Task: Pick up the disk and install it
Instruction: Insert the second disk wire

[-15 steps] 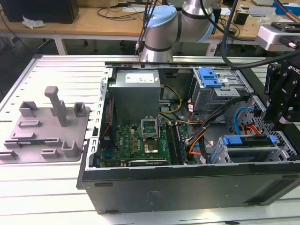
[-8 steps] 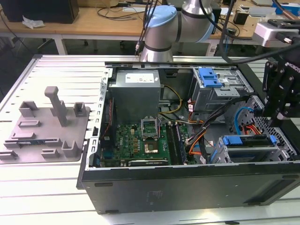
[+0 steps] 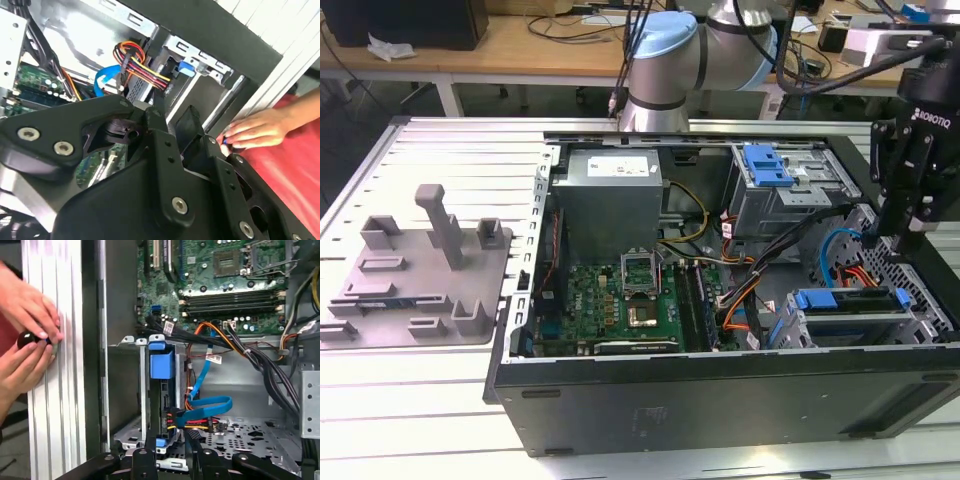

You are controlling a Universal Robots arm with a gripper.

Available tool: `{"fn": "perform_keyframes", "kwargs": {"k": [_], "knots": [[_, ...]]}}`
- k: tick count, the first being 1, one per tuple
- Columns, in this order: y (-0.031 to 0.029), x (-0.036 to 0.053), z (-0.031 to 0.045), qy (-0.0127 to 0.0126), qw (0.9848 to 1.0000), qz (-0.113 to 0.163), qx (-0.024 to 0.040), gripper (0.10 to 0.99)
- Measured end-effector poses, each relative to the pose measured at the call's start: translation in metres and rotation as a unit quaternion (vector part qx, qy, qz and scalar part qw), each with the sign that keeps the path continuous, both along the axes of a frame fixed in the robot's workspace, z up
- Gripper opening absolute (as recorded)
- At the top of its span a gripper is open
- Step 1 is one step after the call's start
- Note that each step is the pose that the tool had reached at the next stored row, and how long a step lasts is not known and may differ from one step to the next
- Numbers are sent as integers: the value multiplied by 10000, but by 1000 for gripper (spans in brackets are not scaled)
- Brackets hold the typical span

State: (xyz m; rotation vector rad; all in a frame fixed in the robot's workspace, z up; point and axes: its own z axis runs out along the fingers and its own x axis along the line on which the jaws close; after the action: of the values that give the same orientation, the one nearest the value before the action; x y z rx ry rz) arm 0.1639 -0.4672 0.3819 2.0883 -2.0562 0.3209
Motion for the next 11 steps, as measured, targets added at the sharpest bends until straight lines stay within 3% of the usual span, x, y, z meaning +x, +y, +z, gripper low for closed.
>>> {"fn": "perform_keyframes", "kwargs": {"k": [1,2,3,6,11], "knots": [[30,0,-1,1,10000,96,-29,365],[138,-5,0,1,9999,99,-74,365],[199,-14,0,2,9999,99,-132,365],[207,-75,0,2,9998,79,-200,365],[207,-93,0,5,9994,-19,-331,365]]}}
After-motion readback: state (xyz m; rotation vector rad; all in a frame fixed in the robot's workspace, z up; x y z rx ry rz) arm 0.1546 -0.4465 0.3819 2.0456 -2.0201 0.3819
